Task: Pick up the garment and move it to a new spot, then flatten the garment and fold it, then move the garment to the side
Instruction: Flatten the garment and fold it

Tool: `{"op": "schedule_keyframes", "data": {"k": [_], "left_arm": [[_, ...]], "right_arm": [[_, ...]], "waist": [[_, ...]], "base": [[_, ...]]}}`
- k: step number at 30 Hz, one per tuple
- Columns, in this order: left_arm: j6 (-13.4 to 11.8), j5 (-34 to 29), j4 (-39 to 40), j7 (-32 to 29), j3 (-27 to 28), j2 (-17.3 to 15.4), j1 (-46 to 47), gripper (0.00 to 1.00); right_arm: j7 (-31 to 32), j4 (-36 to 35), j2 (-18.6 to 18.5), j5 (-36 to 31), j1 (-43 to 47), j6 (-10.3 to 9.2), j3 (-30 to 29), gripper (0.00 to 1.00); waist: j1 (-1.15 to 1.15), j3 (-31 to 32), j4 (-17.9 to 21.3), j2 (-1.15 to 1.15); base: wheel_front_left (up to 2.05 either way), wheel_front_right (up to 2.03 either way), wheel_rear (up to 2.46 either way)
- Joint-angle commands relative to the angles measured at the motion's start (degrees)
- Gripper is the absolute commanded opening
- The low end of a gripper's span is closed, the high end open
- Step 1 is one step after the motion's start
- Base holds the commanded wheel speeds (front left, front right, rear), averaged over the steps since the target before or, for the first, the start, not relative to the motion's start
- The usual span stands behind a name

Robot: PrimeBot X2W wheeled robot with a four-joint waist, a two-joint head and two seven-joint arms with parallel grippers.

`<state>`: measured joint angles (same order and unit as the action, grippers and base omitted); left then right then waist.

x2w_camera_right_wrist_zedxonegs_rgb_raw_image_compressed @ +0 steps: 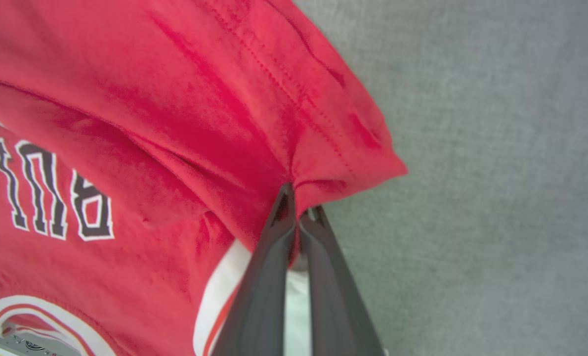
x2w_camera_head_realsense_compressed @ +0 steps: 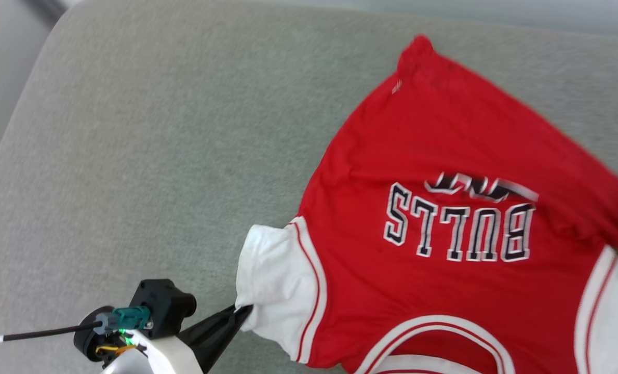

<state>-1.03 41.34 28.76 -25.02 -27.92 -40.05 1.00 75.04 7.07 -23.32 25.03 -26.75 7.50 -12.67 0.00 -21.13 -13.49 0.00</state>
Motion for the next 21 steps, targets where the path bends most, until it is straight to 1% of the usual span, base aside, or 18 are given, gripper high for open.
{"op": "schedule_keyframes", "data": {"k": [1, 6, 9, 12, 16, 20, 21], "left_arm": [[-0.3, 0.0, -0.5, 0.4, 0.1, 0.0, -0.9, 0.0], [-0.7, -0.2, -3.1, 1.3, 0.3, -0.4, -2.4, 0.0], [-0.8, 0.2, -4.0, 1.7, 0.3, -0.4, -3.2, 0.0], [-0.9, 0.6, -4.8, 2.2, 0.5, -0.2, -3.6, 0.0], [-0.7, 1.3, -6.2, 2.9, 0.7, 0.1, -3.8, 0.0], [-0.2, 1.1, -7.1, 3.0, 0.8, 0.0, -2.7, 0.0], [-0.1, 1.2, -7.2, 2.9, 0.7, -0.1, -2.6, 0.0]], "right_arm": [[-0.5, -1.1, 0.0, 0.8, 2.7, -0.01, 0.1, 0.0], [-2.0, -7.3, 0.8, 3.8, 12.7, -0.01, -0.2, 0.0], [-2.5, -10.8, 2.5, 5.5, 17.9, -0.01, -1.6, 0.0], [-2.8, -13.6, 3.4, 5.7, 22.9, -0.01, -2.5, 0.0], [-3.7, -14.5, 5.9, 6.4, 26.8, -0.01, -4.4, 0.0], [-4.2, -14.4, 6.5, 6.5, 28.2, -0.01, -4.3, 0.0], [-4.6, -14.4, 6.6, 6.6, 28.1, -0.01, -4.3, 0.14]], "waist": [[0.0, 3.2, 3.1, 0.0], [0.0, 5.6, 5.2, 0.0], [0.0, 6.7, 6.1, 0.0], [0.0, 7.8, 6.8, 0.0], [0.0, 8.6, 7.3, 0.0], [0.0, 8.9, 7.4, 0.0], [0.0, 9.0, 7.4, 0.0]], "base": [[0.0, 0.0, 0.0], [0.0, 0.0, 0.0], [0.0, 0.0, 0.0], [0.0, 0.0, 0.0], [0.0, 0.0, 0.0], [0.0, 0.0, 0.0], [0.0, 0.0, 0.0]]}}
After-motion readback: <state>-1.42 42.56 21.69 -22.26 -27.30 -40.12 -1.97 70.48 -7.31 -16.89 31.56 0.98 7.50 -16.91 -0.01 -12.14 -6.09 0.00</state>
